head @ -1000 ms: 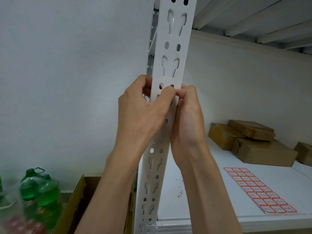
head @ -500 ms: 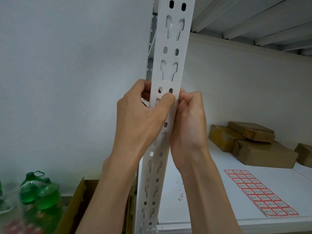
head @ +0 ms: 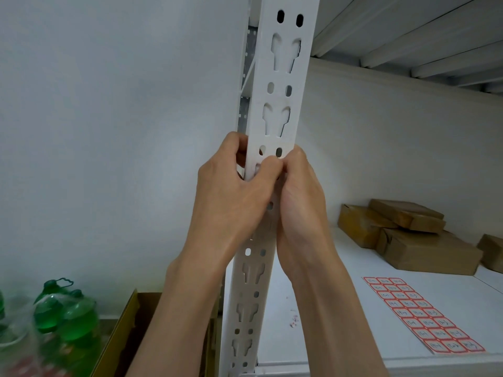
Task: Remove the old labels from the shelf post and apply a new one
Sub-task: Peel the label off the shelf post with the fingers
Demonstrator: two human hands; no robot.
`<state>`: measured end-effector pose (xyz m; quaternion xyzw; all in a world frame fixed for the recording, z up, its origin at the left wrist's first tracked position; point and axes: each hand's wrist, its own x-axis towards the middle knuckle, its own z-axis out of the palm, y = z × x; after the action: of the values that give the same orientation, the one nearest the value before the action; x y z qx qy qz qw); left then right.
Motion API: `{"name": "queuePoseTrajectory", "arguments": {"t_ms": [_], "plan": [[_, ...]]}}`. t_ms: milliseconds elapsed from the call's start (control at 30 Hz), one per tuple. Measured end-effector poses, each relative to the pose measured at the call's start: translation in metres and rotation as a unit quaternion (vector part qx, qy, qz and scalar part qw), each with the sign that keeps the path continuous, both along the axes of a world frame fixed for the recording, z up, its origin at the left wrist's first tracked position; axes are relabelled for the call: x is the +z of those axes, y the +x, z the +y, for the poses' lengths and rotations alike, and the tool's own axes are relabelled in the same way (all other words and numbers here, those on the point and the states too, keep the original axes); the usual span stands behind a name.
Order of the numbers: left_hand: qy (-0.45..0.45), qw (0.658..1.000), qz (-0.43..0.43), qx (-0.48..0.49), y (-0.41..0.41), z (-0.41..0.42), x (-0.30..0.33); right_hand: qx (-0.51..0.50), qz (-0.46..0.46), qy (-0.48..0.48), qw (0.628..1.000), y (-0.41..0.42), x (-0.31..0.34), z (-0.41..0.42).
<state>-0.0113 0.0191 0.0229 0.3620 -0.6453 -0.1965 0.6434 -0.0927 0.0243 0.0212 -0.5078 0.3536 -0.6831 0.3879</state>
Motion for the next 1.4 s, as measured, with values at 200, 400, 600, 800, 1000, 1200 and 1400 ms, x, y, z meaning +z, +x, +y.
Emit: {"name": "queuePoseTrajectory", "arguments": {"t_ms": [200, 400, 600, 800, 1000, 1200, 1400], "plan": [[0.008, 1.000, -0.010, -0.001, -0.0018, 0.0017, -0.0007, 0.069, -0.043, 0.014, 0.997, -0.0034, -0.0007, 0.0031], [0.004, 1.000, -0.022, 0.017, -0.0024, 0.0006, -0.0002, 0.084, -0.049, 0.013, 0.995, -0.0034, -0.0003, 0.0027], [-0.005, 0.997, -0.065, 0.042, -0.0031, 0.0017, 0.0007, 0.075, -0.047, 0.004, 0.996, -0.0016, -0.0008, 0.0007], [-0.015, 0.995, -0.082, 0.050, -0.0023, 0.0026, -0.0016, 0.078, -0.052, -0.008, 0.996, -0.0017, -0.0008, 0.0020], [0.016, 0.996, -0.075, 0.049, -0.0036, 0.0065, 0.0021, 0.079, -0.035, -0.009, 0.996, -0.0010, -0.0011, 0.0043], [0.043, 0.994, -0.076, 0.071, -0.0075, 0.0094, 0.0062, 0.064, -0.030, 0.006, 0.997, -0.0018, 0.0001, 0.0070], [0.034, 0.990, -0.104, 0.085, -0.0084, 0.0091, 0.0059, 0.050, -0.018, -0.015, 0.998, -0.0027, -0.0011, 0.0089]]}}
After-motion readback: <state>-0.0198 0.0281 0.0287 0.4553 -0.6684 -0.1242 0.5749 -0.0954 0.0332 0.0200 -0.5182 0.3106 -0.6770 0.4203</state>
